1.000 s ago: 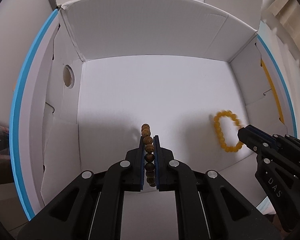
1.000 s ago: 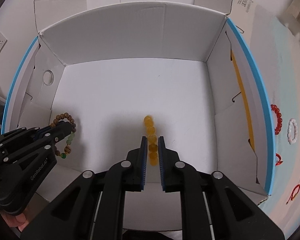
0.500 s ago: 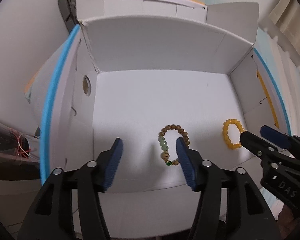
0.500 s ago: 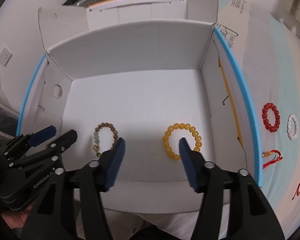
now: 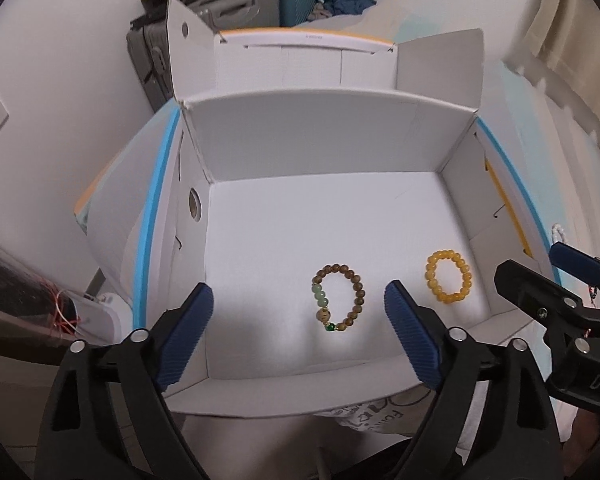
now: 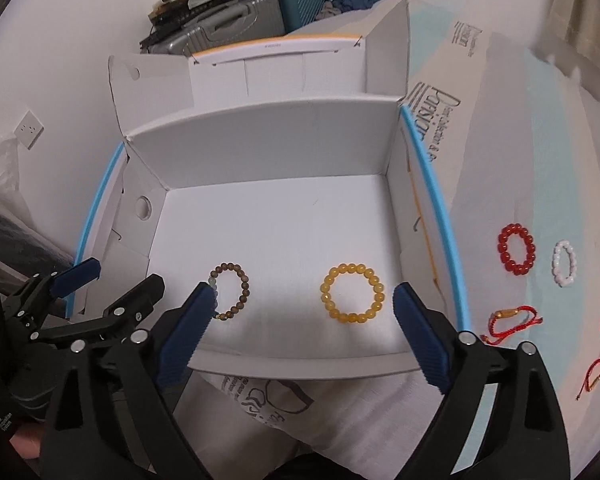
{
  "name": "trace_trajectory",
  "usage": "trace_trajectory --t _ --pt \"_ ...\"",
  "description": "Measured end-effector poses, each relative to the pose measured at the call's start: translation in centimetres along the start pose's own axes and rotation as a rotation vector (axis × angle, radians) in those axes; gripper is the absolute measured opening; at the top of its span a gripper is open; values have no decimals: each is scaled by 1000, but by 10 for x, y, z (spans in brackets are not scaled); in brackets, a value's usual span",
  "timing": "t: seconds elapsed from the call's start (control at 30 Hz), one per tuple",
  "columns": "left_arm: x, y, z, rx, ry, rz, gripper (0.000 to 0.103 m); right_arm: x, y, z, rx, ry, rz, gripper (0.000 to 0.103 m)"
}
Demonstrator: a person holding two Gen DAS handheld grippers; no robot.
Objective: Organize jewelry
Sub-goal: 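Move both tools back over the red cord bracelets on the bed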
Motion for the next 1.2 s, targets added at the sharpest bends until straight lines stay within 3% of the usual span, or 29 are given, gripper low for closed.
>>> trace_trajectory --t 0.2,0.43,1.2 --pt "-13 18 -1 20 29 9 97 -22 21 3 33 46 17 95" --pt "-21 51 1 57 45 22 97 -45 55 12 68 75 51 95" --pt "-18 201 17 224 58 180 97 -87 206 66 249 121 198 96"
Point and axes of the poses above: each gripper's, at about its wrist camera, not at the fingertips, and x roughly the way its jaws point, y to its right, z to its underside, the point moved 6 cm from there along x, roughly the way its jaws point, and after that the axes turned 10 degrees about z, right-handed, at the moved point
